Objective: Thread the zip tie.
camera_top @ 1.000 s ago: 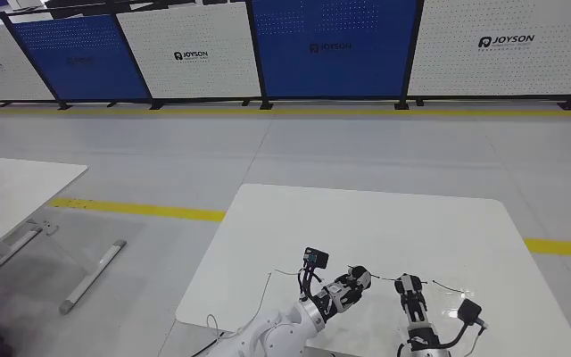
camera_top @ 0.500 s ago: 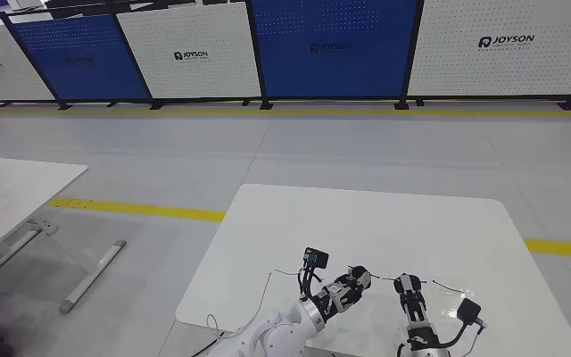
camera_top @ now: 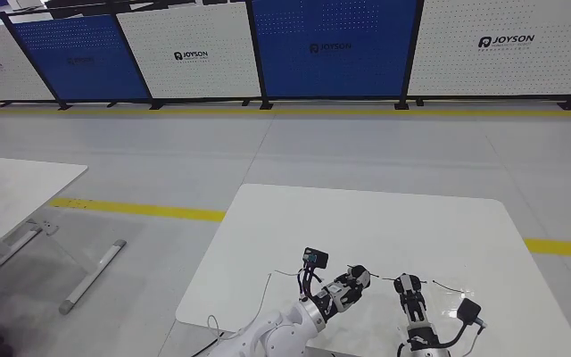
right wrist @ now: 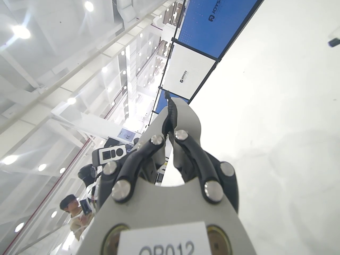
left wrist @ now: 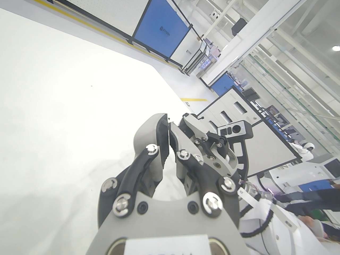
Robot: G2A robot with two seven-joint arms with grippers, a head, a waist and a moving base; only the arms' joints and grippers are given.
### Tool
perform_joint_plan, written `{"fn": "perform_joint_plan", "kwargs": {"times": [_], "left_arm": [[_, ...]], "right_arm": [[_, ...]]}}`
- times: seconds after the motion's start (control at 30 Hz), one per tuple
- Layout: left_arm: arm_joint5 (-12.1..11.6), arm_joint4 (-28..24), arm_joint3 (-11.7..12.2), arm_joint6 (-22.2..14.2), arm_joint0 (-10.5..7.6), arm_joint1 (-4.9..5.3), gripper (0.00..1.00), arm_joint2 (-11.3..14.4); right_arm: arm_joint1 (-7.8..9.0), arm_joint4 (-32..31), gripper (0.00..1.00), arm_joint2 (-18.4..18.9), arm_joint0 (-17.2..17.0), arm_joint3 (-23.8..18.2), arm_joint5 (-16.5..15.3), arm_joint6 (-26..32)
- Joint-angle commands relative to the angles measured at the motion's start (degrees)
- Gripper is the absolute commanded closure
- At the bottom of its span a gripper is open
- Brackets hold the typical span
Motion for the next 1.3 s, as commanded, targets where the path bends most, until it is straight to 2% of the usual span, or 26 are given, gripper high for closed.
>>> {"fn": "perform_joint_plan", "kwargs": {"times": [0.0,0.17,0.3,0.63,1.0,1.27], "left_arm": [[-0.02,-0.01,0.0,-0.02,0.0,0.0,1.0,-0.01],[0.03,-0.08,0.03,-0.02,0.03,0.0,1.0,0.01],[1.42,-1.52,0.13,-0.16,-0.11,-0.26,1.0,0.08],[1.33,-2.05,0.21,0.17,-0.13,-0.36,1.0,0.11],[1.33,-2.05,0.21,0.17,-0.13,-0.36,1.0,0.11],[1.33,-2.05,0.21,0.17,-0.13,-0.36,1.0,0.11]], "right_arm": [[0.0,0.0,1.0,0.0,0.0,0.0,0.0,0.0],[0.0,0.0,1.0,0.0,0.0,0.0,0.0,0.0],[0.0,0.0,1.0,0.0,0.0,0.0,0.0,0.0],[-0.02,0.04,1.0,0.05,0.06,0.02,0.12,0.2],[-0.82,0.23,1.0,0.24,1.21,1.02,1.54,1.87],[-1.33,-0.41,1.0,0.29,1.36,1.15,1.19,2.02]]}}
